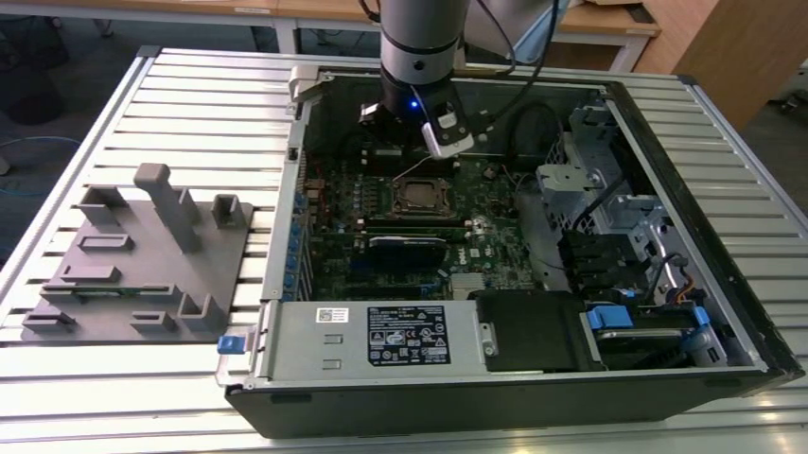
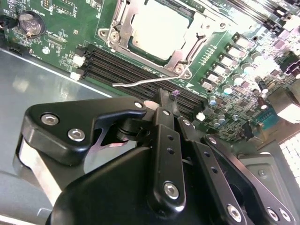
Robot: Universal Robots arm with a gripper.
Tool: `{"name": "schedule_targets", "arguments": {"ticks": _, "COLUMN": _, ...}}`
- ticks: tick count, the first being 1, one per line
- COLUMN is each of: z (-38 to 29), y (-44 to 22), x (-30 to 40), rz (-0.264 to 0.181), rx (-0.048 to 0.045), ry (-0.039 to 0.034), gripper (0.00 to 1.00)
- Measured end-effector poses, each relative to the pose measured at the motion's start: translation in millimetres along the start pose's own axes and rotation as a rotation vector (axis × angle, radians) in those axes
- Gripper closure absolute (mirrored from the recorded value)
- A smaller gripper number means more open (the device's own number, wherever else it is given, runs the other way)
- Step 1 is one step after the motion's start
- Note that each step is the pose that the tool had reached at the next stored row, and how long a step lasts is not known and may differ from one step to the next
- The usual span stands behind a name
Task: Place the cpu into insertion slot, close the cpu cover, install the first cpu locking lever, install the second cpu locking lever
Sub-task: 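Install the first cpu locking lever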
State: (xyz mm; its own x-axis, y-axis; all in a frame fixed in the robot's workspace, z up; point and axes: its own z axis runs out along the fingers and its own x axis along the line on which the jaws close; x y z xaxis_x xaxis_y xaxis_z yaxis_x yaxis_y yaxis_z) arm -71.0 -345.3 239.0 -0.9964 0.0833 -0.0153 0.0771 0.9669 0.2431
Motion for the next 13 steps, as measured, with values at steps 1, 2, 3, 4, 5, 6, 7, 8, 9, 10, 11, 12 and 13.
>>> {"name": "schedule_targets", "arguments": {"ticks": 1, "z": 0.3, "y": 0.2, "x": -0.7, "rz": 0.000, "rx": 0.0001, "ry": 0.0000, "gripper": 0.90}}
{"name": "schedule_targets", "arguments": {"ticks": 2, "z": 0.5, "y": 0.3, "x": -1.4, "rz": 0.000, "rx": 0.0002, "ry": -0.0001, "gripper": 0.90}}
{"name": "schedule_targets", "arguments": {"ticks": 3, "z": 0.8, "y": 0.5, "x": -1.9, "rz": 0.000, "rx": 0.0002, "ry": -0.0001, "gripper": 0.90}}
{"name": "schedule_targets", "arguments": {"ticks": 4, "z": 1.1, "y": 0.7, "x": -2.1, "rz": 0.000, "rx": 0.0001, "ry": -0.0002, "gripper": 0.90}}
{"name": "schedule_targets", "arguments": {"ticks": 5, "z": 1.4, "y": 0.9, "x": -2.4, "rz": 0.000, "rx": 0.0001, "ry": -0.0002, "gripper": 0.90}}
{"name": "schedule_targets", "arguments": {"ticks": 6, "z": 1.6, "y": 1.2, "x": -2.6, "rz": 0.000, "rx": 0.0002, "ry": -0.0001, "gripper": 0.90}}
{"name": "schedule_targets", "arguments": {"ticks": 7, "z": 1.9, "y": 1.4, "x": -2.9, "rz": 0.000, "rx": 0.0003, "ry": -0.0001, "gripper": 0.90}}
{"name": "schedule_targets", "arguments": {"ticks": 8, "z": 2.1, "y": 1.7, "x": -3.2, "rz": 0.000, "rx": 0.0002, "ry": -0.0001, "gripper": 0.90}}
{"name": "schedule_targets", "arguments": {"ticks": 9, "z": 2.4, "y": 2.1, "x": -3.4, "rz": 0.000, "rx": 0.0002, "ry": -0.0001, "gripper": 0.90}}
{"name": "schedule_targets", "arguments": {"ticks": 10, "z": 2.6, "y": 2.4, "x": -3.7, "rz": 0.000, "rx": 0.0002, "ry": -0.0001, "gripper": 0.90}}
{"name": "schedule_targets", "arguments": {"ticks": 11, "z": 2.9, "y": 2.8, "x": -3.9, "rz": 0.000, "rx": 0.0002, "ry": -0.0001, "gripper": 0.90}}
{"name": "schedule_targets", "arguments": {"ticks": 12, "z": 3.1, "y": 3.2, "x": -4.0, "rz": 0.000, "rx": 0.0003, "ry": -0.0001, "gripper": 0.90}}
{"name": "schedule_targets", "arguments": {"ticks": 13, "z": 3.4, "y": 3.5, "x": -4.1, "rz": 0.000, "rx": 0.0003, "ry": 0.0000, "gripper": 0.90}}
